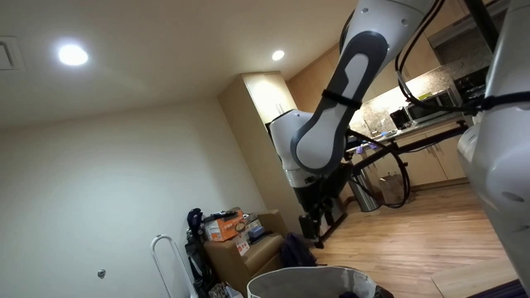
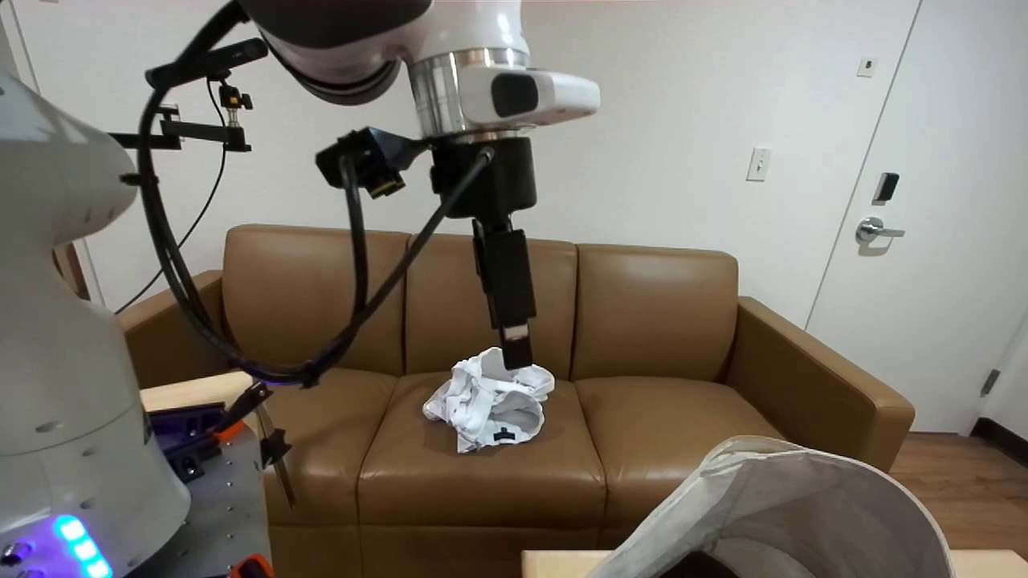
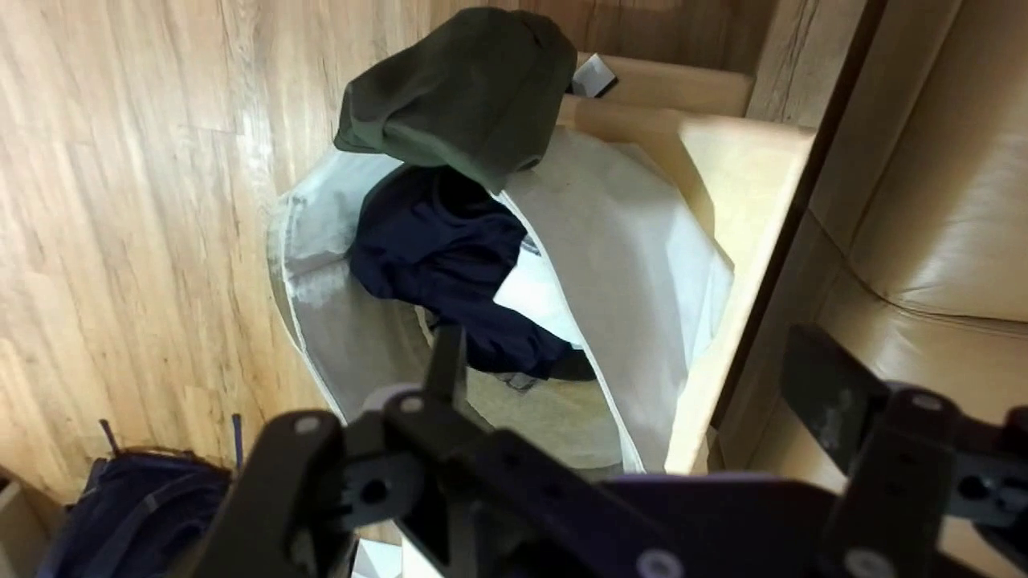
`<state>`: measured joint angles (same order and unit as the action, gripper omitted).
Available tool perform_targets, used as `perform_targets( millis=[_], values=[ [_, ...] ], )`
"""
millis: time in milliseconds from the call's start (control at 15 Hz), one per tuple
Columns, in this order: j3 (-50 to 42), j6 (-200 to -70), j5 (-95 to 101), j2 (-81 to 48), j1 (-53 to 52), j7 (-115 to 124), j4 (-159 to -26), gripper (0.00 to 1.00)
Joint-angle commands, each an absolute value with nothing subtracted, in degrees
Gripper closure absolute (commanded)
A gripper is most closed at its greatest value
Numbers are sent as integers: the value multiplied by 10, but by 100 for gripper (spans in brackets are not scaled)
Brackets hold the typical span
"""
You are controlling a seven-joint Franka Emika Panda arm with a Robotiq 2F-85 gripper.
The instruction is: Take the black clothing out of the pink laundry bag and place it on top of the white clothing on the sofa
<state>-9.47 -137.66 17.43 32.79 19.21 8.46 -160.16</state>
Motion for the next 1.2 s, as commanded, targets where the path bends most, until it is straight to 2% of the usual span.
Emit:
perform_targets(
  millis=[0, 267, 400, 667, 800, 867, 1133],
  values=[
    [-85, -1361, 164, 335, 192, 70, -1599, 0],
    [-77, -1462, 192, 296, 224, 101, -1584, 0],
    [-121, -1499, 167, 229, 233, 65, -1553, 0],
    [-183, -1477, 156, 100, 270, 55, -1466, 0],
    [-220, -1422, 133, 35, 265, 10, -1404, 0],
    [-202, -1460, 165, 113, 267, 54, -1472, 0],
    [-209, -1459, 162, 92, 263, 47, -1459, 0]
  ],
)
